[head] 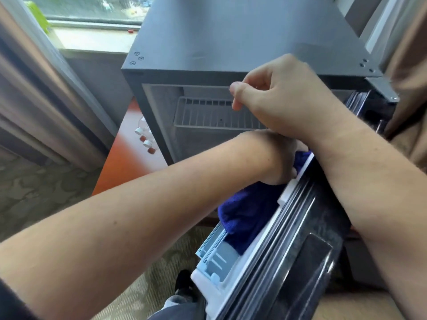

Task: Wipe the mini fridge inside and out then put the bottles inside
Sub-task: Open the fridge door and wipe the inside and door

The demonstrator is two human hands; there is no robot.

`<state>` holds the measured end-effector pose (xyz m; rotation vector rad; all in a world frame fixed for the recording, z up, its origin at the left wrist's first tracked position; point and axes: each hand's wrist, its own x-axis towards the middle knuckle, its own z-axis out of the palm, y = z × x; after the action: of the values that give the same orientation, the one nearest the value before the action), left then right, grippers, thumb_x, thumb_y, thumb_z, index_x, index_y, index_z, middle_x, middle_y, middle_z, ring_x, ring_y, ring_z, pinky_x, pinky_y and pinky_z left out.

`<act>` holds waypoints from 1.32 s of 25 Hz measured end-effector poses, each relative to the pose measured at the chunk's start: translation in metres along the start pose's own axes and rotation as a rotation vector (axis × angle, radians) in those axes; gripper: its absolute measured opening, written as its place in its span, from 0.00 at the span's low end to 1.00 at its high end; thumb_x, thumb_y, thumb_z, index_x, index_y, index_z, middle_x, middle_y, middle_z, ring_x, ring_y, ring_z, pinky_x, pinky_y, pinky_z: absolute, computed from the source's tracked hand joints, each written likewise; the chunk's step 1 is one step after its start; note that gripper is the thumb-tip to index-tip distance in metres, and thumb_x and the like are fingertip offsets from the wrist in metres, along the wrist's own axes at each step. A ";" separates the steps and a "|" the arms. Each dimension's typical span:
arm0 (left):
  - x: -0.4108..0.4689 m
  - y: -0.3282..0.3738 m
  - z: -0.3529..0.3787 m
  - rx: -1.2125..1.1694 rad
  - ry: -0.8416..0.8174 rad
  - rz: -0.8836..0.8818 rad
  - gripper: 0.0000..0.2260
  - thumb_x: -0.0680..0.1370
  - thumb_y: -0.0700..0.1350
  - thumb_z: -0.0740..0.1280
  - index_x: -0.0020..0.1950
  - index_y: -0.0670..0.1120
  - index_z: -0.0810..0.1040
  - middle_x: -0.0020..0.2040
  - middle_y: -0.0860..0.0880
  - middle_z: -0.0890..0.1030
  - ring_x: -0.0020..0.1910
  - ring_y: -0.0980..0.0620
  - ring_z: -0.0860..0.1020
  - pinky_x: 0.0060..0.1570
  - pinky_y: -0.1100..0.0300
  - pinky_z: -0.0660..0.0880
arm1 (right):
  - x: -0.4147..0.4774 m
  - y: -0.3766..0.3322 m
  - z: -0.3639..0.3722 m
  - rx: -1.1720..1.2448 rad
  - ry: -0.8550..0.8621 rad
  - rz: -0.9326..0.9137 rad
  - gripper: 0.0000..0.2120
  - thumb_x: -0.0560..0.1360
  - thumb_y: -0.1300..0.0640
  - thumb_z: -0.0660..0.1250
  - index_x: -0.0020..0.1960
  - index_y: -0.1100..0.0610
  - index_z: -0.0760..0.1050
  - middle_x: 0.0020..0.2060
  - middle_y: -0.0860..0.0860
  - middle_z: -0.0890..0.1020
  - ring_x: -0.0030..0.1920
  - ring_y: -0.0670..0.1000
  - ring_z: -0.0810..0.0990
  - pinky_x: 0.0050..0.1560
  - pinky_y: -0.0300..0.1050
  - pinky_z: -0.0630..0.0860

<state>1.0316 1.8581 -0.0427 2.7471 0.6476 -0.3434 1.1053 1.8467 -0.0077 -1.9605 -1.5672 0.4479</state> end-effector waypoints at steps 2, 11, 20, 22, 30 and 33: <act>0.007 0.004 -0.008 0.119 -0.122 0.039 0.17 0.86 0.53 0.57 0.72 0.48 0.74 0.70 0.47 0.77 0.58 0.48 0.74 0.57 0.58 0.66 | 0.001 0.003 0.000 -0.015 0.014 0.008 0.17 0.79 0.47 0.66 0.39 0.54 0.85 0.21 0.47 0.76 0.28 0.44 0.75 0.30 0.31 0.69; -0.031 -0.010 0.003 -0.009 -0.374 0.080 0.13 0.80 0.53 0.63 0.63 0.54 0.80 0.52 0.53 0.81 0.47 0.48 0.73 0.51 0.59 0.68 | -0.001 0.007 0.005 -0.146 -0.088 0.087 0.18 0.78 0.47 0.65 0.45 0.61 0.83 0.30 0.59 0.75 0.30 0.53 0.70 0.31 0.45 0.70; -0.055 -0.073 0.008 -0.527 -0.464 0.201 0.13 0.78 0.45 0.70 0.62 0.56 0.82 0.52 0.54 0.87 0.53 0.54 0.85 0.59 0.52 0.81 | -0.005 -0.003 0.008 -0.289 -0.150 0.123 0.19 0.80 0.44 0.64 0.43 0.57 0.84 0.31 0.53 0.80 0.35 0.52 0.78 0.32 0.39 0.71; -0.037 -0.095 -0.004 -0.692 -0.377 0.233 0.14 0.79 0.41 0.70 0.62 0.55 0.83 0.53 0.54 0.87 0.55 0.55 0.85 0.60 0.55 0.80 | -0.003 -0.010 0.005 -0.290 -0.023 0.135 0.21 0.81 0.42 0.63 0.44 0.56 0.84 0.32 0.53 0.81 0.35 0.49 0.79 0.33 0.39 0.70; 0.042 -0.067 -0.004 -0.231 -0.027 0.339 0.18 0.80 0.53 0.62 0.69 0.52 0.75 0.65 0.46 0.80 0.66 0.43 0.76 0.67 0.48 0.73 | -0.007 -0.042 0.013 -0.389 0.273 0.397 0.20 0.82 0.41 0.62 0.47 0.54 0.84 0.41 0.51 0.83 0.42 0.53 0.80 0.34 0.35 0.70; 0.035 -0.055 -0.001 -0.004 -0.059 0.431 0.22 0.85 0.51 0.57 0.78 0.48 0.66 0.78 0.44 0.69 0.76 0.41 0.66 0.76 0.48 0.61 | -0.007 -0.038 0.026 -0.400 0.395 0.433 0.21 0.81 0.41 0.62 0.40 0.54 0.81 0.35 0.51 0.81 0.42 0.57 0.80 0.43 0.44 0.71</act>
<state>1.0371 1.9192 -0.0644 2.7628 0.0330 -0.3179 1.0593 1.8511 -0.0047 -2.5171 -1.0350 -0.1063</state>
